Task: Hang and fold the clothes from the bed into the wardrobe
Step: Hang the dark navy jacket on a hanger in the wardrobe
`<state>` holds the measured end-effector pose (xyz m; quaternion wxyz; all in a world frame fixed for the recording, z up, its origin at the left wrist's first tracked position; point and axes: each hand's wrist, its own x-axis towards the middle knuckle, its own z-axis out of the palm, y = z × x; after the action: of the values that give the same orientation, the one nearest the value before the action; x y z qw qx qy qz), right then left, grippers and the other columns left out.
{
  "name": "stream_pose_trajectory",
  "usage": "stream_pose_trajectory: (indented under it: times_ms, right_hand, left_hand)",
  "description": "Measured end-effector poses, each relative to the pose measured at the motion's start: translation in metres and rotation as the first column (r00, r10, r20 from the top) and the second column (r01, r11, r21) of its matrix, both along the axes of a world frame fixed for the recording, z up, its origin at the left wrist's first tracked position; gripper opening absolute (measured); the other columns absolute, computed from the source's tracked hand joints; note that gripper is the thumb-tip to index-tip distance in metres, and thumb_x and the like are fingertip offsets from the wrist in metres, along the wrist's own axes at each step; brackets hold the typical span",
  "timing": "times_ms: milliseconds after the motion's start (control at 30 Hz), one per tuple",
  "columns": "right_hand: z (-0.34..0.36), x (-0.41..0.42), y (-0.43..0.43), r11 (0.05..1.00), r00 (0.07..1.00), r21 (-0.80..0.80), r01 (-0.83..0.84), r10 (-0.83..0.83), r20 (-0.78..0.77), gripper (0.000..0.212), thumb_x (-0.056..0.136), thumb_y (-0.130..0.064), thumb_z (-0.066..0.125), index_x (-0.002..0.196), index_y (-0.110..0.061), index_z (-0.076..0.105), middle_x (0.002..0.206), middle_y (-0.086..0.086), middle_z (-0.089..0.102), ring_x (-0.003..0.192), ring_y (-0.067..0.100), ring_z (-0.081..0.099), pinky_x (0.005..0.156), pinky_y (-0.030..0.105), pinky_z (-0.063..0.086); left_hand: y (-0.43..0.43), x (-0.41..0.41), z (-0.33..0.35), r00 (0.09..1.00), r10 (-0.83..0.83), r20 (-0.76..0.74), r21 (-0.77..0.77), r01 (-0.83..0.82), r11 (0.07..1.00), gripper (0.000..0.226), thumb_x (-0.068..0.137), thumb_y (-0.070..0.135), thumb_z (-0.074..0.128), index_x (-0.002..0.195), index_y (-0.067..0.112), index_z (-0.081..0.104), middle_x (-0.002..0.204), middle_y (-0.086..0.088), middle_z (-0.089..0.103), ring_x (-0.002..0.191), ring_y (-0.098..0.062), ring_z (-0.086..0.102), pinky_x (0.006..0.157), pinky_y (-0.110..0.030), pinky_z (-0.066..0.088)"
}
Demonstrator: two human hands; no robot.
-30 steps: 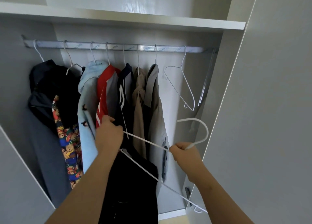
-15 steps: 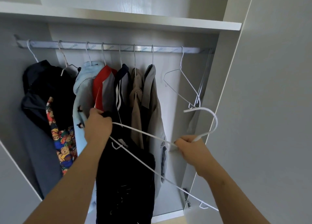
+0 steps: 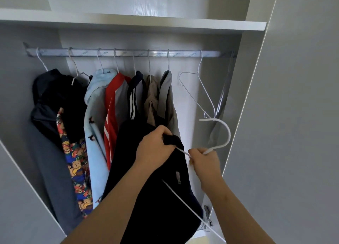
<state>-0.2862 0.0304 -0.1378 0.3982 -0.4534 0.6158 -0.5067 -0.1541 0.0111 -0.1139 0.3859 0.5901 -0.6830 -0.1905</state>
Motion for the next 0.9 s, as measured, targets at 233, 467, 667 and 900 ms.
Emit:
stream_pose_trajectory:
  times_ms: [233, 467, 667, 900]
  right_hand:
    - [0.018, -0.012, -0.004, 0.992, 0.996, -0.123, -0.018, 0.007, -0.087, 0.031, 0.083, -0.003, 0.051, 0.053, -0.005, 0.044, 0.040, -0.005, 0.040, 0.032, 0.004, 0.033, 0.036, 0.010, 0.024]
    - [0.030, -0.010, -0.003, 0.767, 0.926, -0.627, 0.134, -0.322, -0.196, 0.007, 0.081, -0.029, 0.059, 0.079, -0.024, 0.054, 0.080, -0.012, 0.053, 0.082, 0.011, 0.047, 0.072, 0.018, 0.037]
    - [-0.006, 0.003, 0.002, 0.854, 0.971, -0.507, -0.119, -0.007, -0.241, 0.024, 0.082, -0.018, 0.062, 0.080, -0.038, 0.049, 0.081, -0.014, 0.057, 0.076, 0.002, 0.054, 0.068, 0.007, 0.040]
    - [-0.007, 0.006, -0.003, 0.855, 0.873, -0.307, -0.418, 0.286, -0.394, 0.033, 0.080, -0.020, 0.066, 0.113, -0.019, 0.063, 0.102, -0.005, 0.066, 0.095, 0.007, 0.059, 0.085, 0.016, 0.046]
  left_hand:
    - [-0.015, 0.015, -0.011, 0.817, 0.030, 0.576, -0.471, 0.301, 0.829, 0.040, 0.084, 0.057, 0.039, 0.093, 0.031, 0.069, 0.087, 0.008, 0.062, 0.091, -0.013, 0.054, 0.094, -0.040, 0.036]
    - [-0.006, 0.008, 0.000, 0.923, 0.089, 0.374, -0.520, 0.130, 0.844, 0.044, 0.083, 0.057, 0.040, 0.081, 0.024, 0.069, 0.058, 0.008, 0.062, 0.050, -0.009, 0.059, 0.042, -0.024, 0.047]
    - [-0.008, 0.008, 0.028, 0.976, 0.148, 0.158, -0.401, -0.074, 0.913, 0.046, 0.082, 0.062, 0.046, 0.104, 0.025, 0.063, 0.079, -0.002, 0.069, 0.077, -0.023, 0.064, 0.063, -0.030, 0.043]
    - [-0.014, 0.018, 0.044, 0.978, 0.185, 0.099, -0.418, -0.128, 0.899, 0.035, 0.085, 0.053, 0.055, 0.101, 0.024, 0.063, 0.080, -0.001, 0.068, 0.077, -0.022, 0.063, 0.066, -0.030, 0.044]
